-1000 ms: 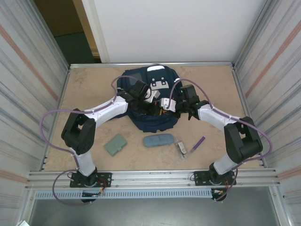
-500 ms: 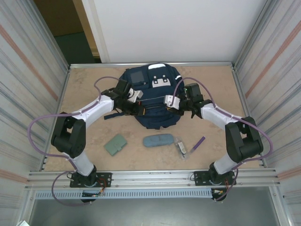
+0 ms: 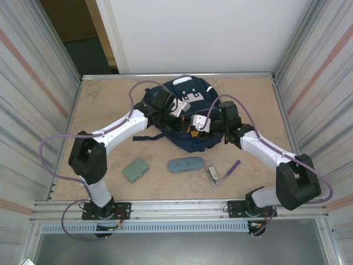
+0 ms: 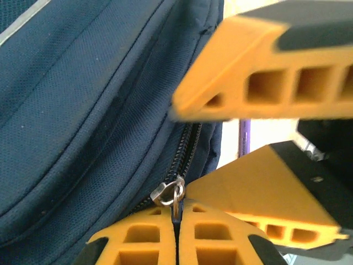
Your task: Pack the student bag
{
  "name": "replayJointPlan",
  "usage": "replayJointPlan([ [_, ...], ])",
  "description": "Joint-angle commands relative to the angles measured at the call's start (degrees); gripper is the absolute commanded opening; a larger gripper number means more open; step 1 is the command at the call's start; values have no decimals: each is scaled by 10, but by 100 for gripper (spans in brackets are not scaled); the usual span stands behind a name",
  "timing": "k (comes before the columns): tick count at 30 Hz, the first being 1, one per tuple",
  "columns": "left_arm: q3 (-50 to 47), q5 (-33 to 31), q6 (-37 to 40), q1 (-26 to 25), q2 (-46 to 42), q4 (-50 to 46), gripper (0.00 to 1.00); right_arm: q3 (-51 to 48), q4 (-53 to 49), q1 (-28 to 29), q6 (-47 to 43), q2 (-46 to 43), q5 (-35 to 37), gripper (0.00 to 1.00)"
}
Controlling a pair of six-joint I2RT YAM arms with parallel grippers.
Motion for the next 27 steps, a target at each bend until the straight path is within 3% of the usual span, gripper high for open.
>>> replayJointPlan([
  [1, 20, 40, 5, -3, -1, 34, 0, 12, -6, 13, -21, 35, 34, 54],
  [3, 11, 40, 7, -4, -7, 35, 0, 19, -10, 15, -31, 50, 39, 50],
  [7, -8, -3, 20, 10, -26, 7, 0, 11, -7, 8, -41, 46, 39, 12],
  [10, -40, -45, 10, 55, -44, -19, 0, 4, -17, -8, -42, 26, 36, 0],
  [16, -93, -124, -1, 160, -50, -55, 0, 2, -22, -39, -38, 2, 21, 0],
  [20, -70, -62, 22, 171, -36, -58, 0, 11, -41, -44, -37, 8, 1, 0],
  [23, -60, -13, 29, 135, -39, -24, 0, 12, -32, -33, -11, 14, -26, 14],
  [26, -43, 18, 27, 94, -38, -2, 0, 2, 4, -10, 24, 10, -36, 41],
  [27, -36, 21, 26, 80, -38, 2, 0, 1, 12, -1, 35, 8, -36, 44],
])
